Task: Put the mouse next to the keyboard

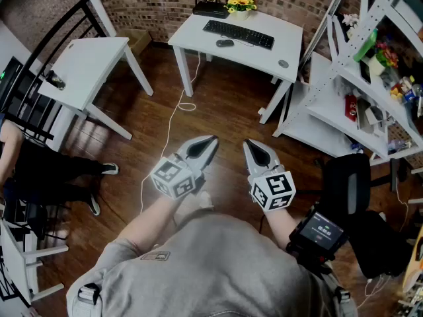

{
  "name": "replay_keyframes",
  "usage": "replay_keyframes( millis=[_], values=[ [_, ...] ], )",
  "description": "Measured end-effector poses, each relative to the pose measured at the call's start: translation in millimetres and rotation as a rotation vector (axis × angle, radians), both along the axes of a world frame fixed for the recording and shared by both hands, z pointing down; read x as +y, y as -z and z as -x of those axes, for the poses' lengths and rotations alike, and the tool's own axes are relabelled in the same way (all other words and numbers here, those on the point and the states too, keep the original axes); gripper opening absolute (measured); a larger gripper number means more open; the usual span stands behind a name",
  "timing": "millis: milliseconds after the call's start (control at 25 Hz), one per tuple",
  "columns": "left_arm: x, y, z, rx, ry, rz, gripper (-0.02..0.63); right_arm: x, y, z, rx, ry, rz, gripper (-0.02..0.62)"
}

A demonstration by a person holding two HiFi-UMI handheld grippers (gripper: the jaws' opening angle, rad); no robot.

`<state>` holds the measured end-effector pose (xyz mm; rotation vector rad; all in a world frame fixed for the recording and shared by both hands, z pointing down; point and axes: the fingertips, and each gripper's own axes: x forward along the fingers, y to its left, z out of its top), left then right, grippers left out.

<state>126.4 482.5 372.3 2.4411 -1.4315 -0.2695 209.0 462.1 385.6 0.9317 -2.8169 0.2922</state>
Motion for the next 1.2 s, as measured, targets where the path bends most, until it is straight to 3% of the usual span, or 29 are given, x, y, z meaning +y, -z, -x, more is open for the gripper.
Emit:
replay_keyframes(
  millis=[280, 600, 1200],
  values=[
    [-47.4, -8.7, 51.5, -0.022, -0.029, 0.012, 0.0, -44.0, -12.3, 52.6, 0.014, -0.015, 0.03, 0.011],
    [-106.0, -0.7, 93.9, 0.004, 0.001, 0.009, 0.0, -101.6, -9.7, 90.3, 0.028, -0.005, 0.033, 0.011],
    [-290.2, -4.2, 148.9, -0.021, 0.096, 0.062, 0.0, -297.8, -17.2, 138.9, 0.015, 0.06, 0.037, 0.011]
  ],
)
